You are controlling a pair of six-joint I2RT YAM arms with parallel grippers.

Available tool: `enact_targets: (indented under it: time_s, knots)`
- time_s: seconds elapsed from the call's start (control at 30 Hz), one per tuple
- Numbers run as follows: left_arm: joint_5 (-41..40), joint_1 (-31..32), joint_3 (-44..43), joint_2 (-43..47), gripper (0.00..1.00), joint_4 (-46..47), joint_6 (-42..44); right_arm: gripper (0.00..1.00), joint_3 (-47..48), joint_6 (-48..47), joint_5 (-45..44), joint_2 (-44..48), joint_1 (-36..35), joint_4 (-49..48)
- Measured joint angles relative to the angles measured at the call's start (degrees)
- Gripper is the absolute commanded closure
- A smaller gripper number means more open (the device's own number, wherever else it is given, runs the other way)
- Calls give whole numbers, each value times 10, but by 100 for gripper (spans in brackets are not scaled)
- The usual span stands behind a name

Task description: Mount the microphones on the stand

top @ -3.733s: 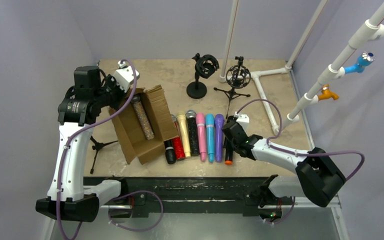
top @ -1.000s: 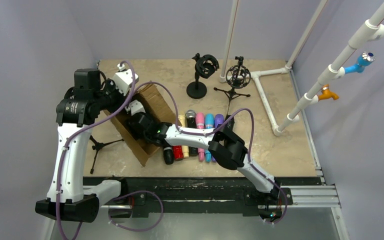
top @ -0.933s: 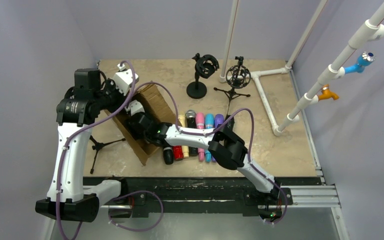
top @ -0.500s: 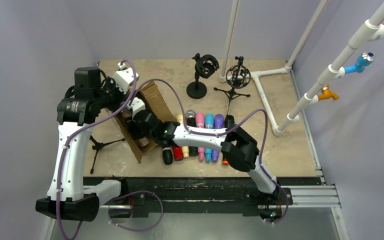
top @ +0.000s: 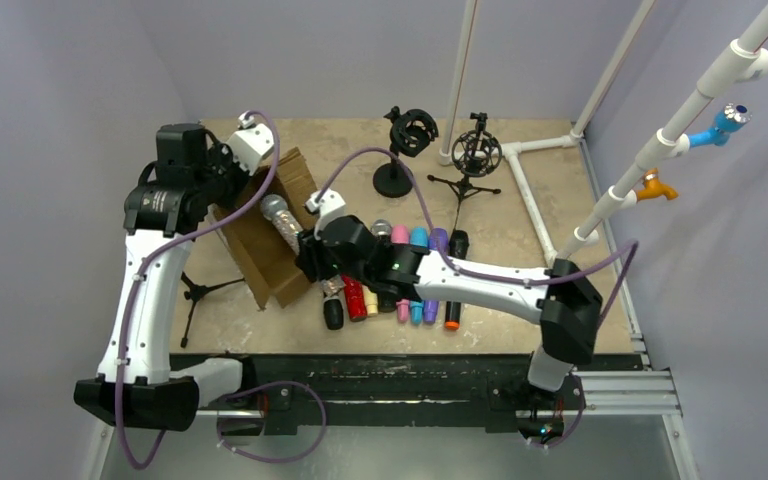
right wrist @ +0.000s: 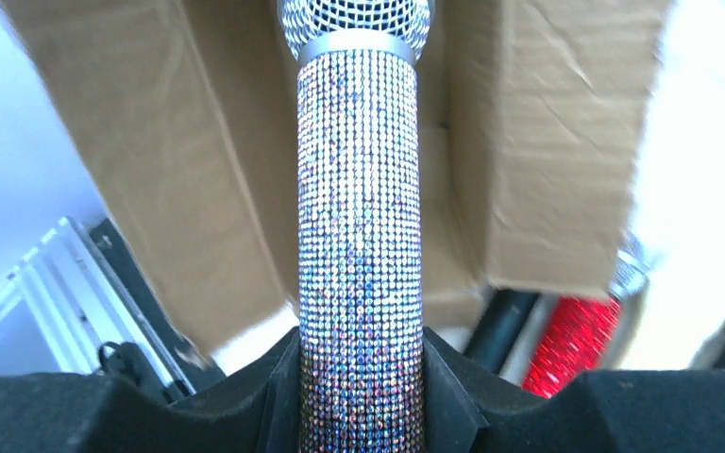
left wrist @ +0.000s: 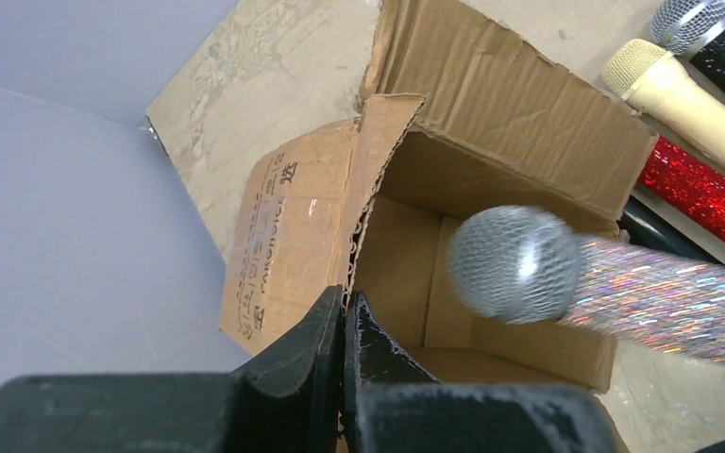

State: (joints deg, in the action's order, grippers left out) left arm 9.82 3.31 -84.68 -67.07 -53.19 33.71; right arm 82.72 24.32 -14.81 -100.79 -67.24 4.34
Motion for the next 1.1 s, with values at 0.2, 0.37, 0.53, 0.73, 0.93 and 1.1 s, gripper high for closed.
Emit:
enact_targets:
  time_s: [0.2, 0.37, 0.53, 0.73, 0.93, 1.1]
  knots:
    - [-34, 14, -12, -56, 100, 47, 7, 100, -145, 40, -26, 134, 45, 49]
    - [-81, 38, -30, -110, 100, 99, 33, 100, -218, 80, -73, 237, 93, 110]
    - [-143, 73, -66, -188, 100, 154, 77, 100, -264, 147, -121, 315, 122, 190]
    - [-209, 96, -155, -301, 50, 190, 111, 100, -351, 263, -155, 403, 130, 289]
    - [-235, 100, -220, -342, 11, 179, 93, 100, -394, 351, -172, 445, 133, 374]
    - [-203, 100, -223, -308, 4, 129, 62, 99, -416, 377, -172, 453, 170, 388]
